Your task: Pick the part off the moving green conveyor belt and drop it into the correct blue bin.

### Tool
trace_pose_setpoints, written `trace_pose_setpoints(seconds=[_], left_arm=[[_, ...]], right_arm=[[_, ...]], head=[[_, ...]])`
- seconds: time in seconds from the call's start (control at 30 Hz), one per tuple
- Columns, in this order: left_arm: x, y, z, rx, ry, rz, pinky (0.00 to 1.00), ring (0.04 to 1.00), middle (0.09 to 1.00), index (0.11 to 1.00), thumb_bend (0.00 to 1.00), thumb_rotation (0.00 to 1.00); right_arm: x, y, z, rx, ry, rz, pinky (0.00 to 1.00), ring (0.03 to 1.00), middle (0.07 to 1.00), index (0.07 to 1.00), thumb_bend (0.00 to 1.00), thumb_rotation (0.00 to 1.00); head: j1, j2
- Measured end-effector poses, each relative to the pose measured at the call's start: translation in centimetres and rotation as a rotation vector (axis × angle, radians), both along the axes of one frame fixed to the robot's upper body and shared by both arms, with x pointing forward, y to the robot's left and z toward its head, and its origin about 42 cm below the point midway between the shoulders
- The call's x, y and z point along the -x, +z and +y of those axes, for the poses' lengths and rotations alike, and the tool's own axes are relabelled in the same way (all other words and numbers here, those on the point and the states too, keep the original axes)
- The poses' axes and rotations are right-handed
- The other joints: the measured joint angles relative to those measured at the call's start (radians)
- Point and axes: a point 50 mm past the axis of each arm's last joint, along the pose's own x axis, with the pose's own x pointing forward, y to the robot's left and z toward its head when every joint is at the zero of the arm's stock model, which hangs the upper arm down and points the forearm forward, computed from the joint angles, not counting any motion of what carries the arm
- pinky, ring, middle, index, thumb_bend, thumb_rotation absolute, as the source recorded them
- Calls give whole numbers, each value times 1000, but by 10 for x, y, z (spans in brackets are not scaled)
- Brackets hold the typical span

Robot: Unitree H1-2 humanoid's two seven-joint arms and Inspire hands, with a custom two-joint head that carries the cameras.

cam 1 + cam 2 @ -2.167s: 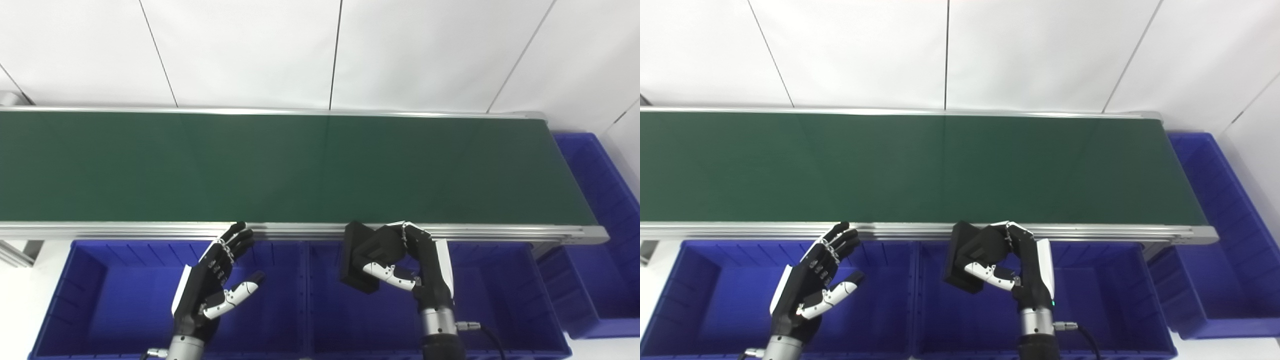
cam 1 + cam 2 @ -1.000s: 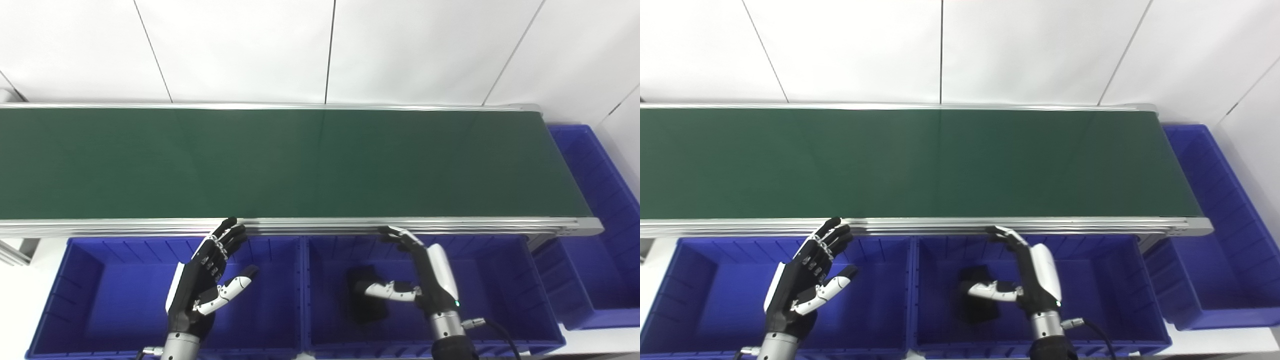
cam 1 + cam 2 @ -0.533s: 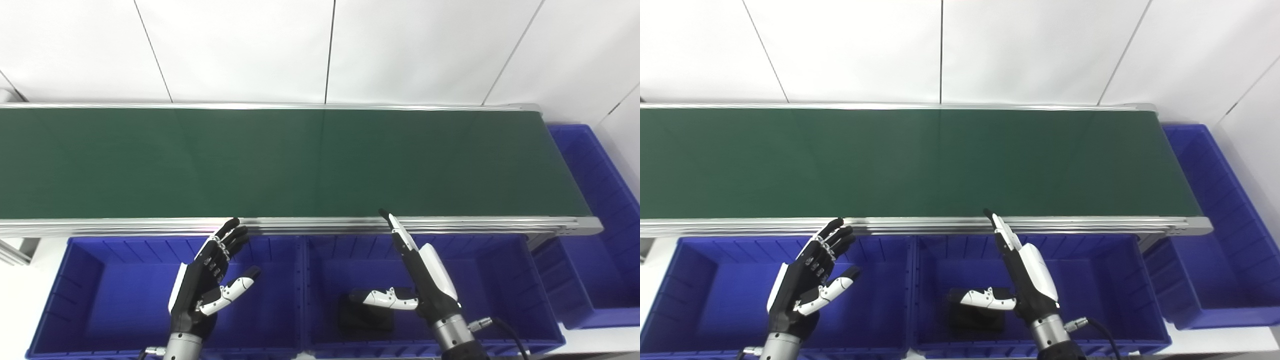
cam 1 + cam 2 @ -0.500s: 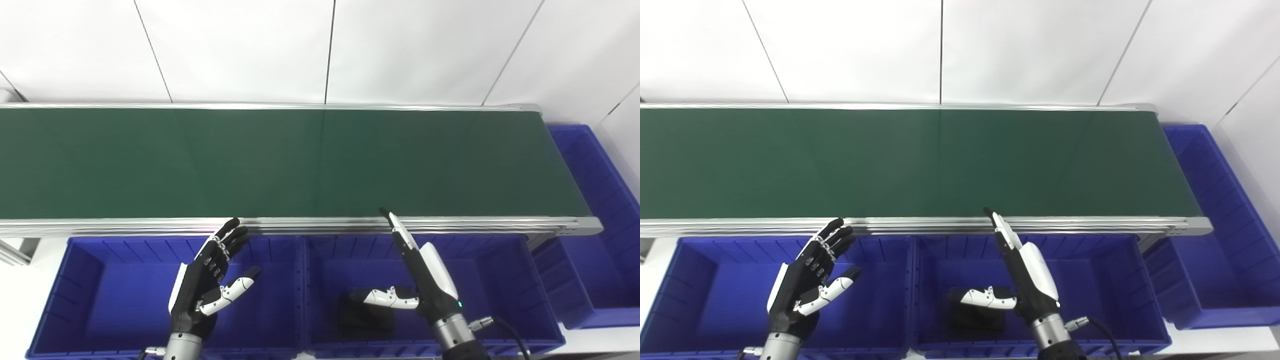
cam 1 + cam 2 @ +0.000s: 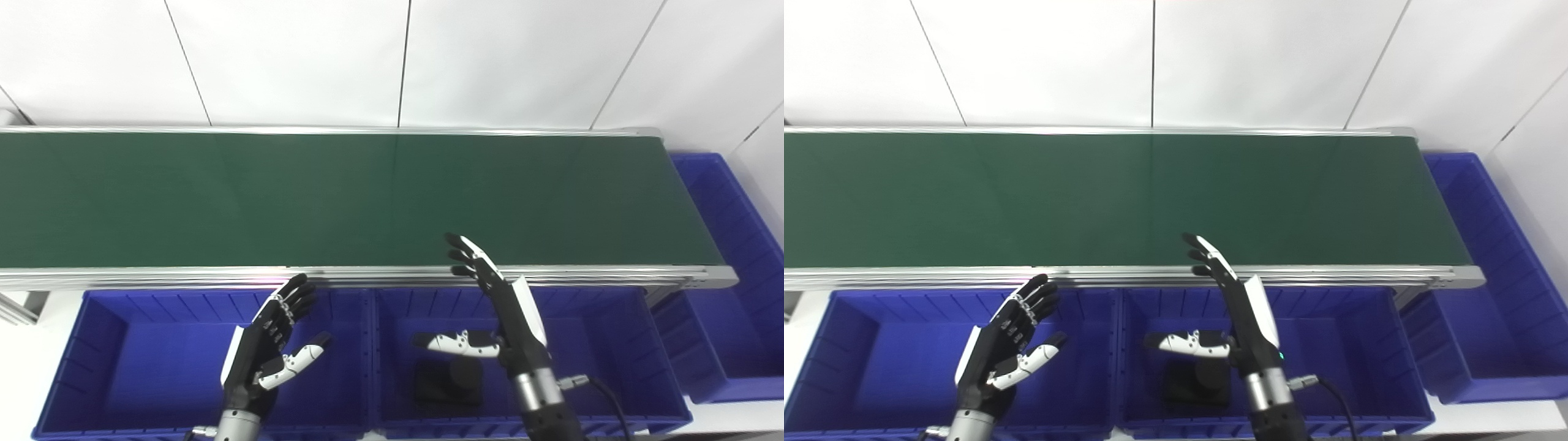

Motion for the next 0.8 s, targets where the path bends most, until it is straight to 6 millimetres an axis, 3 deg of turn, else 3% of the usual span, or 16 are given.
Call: trace_pose_setpoints(seconds=[0.3, 0.57, 0.8], left_arm=[[-2, -2, -1, -17, -1, -11, 868, 822, 831, 853, 545, 0], [-1, -6, -3, -33, 4, -9, 888, 832, 836, 859, 531, 0], [0, -8, -3, -65, 22, 2, 876, 827, 833, 858, 553, 0]], right_arm=[[-12, -28, 7, -9, 30, 57, 602, 703, 765, 774, 737, 19], [-17, -55, 6, -19, 54, 137, 584, 699, 784, 799, 725, 86], [-13, -81, -2, 5, 68, 214, 563, 682, 779, 792, 718, 3]], head=[[32, -25], [54, -42], [83, -63]])
